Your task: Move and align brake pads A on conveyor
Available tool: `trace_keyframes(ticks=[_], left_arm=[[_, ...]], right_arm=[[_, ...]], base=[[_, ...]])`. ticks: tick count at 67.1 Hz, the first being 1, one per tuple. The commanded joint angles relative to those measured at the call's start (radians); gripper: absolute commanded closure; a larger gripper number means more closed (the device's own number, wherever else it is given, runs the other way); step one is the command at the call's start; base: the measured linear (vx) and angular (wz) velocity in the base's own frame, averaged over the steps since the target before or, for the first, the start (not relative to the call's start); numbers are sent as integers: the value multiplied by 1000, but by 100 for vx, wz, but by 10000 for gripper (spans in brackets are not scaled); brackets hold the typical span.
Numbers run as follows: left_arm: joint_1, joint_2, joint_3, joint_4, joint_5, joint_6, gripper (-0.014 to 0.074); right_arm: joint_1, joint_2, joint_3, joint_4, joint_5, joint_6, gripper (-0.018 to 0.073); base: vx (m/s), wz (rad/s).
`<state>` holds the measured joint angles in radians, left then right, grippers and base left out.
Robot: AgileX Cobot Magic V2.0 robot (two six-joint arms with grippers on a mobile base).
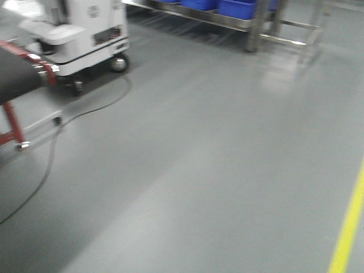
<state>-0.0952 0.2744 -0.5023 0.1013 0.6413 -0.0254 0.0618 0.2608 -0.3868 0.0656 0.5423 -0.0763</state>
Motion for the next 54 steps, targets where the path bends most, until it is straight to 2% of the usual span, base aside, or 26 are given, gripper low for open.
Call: trace_keyframes(ticks=[1,21,54], left_arm=[[0,8,-20,2,-78,-11,62],[0,8,-20,2,-78,-11,62],[0,8,-20,2,-78,-11,62]], right_arm=[[-1,7,-26,4,-77,-1,-17],[-1,7,-26,4,-77,-1,-17],[-1,7,-26,4,-76,-1,-17]], base=[[-31,-94],[-28,-82],[-19,-63]])
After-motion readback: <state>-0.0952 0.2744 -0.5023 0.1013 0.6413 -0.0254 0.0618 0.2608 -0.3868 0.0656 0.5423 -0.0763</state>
